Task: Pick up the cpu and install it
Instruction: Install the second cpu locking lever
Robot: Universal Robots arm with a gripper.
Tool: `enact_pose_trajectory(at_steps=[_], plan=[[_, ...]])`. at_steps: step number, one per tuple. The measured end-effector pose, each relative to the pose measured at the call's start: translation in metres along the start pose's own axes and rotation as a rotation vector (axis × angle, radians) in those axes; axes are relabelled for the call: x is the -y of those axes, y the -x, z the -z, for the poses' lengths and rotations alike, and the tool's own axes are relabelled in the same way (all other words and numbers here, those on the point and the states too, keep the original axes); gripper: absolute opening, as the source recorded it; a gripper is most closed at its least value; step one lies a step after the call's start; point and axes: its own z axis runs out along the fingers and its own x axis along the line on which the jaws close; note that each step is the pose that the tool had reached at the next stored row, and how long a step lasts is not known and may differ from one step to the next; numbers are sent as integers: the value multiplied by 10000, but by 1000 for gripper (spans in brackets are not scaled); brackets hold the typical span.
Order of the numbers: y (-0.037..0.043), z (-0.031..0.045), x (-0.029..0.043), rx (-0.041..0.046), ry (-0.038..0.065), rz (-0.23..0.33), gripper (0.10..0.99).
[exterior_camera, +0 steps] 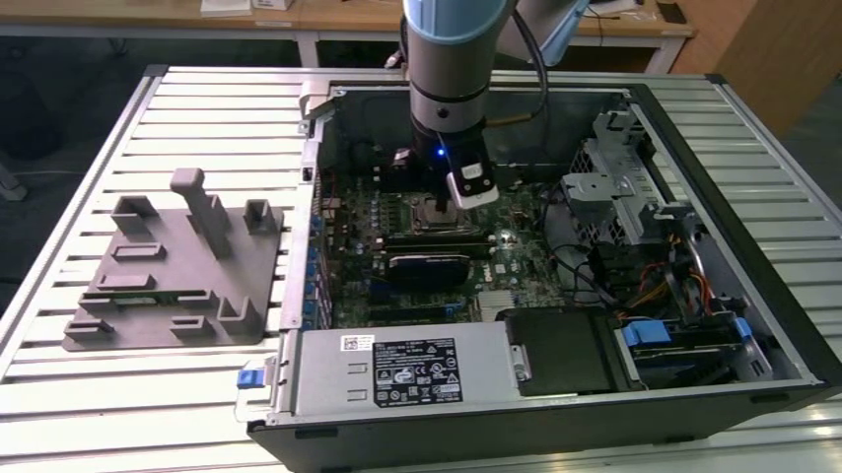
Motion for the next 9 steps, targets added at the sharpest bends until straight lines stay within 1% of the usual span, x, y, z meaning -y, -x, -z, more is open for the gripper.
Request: enact_pose_trajectory(at_steps=[2,9], plan=[[1,23,-4,0,-1,0,106],[1,26,-5,0,0,0,106]])
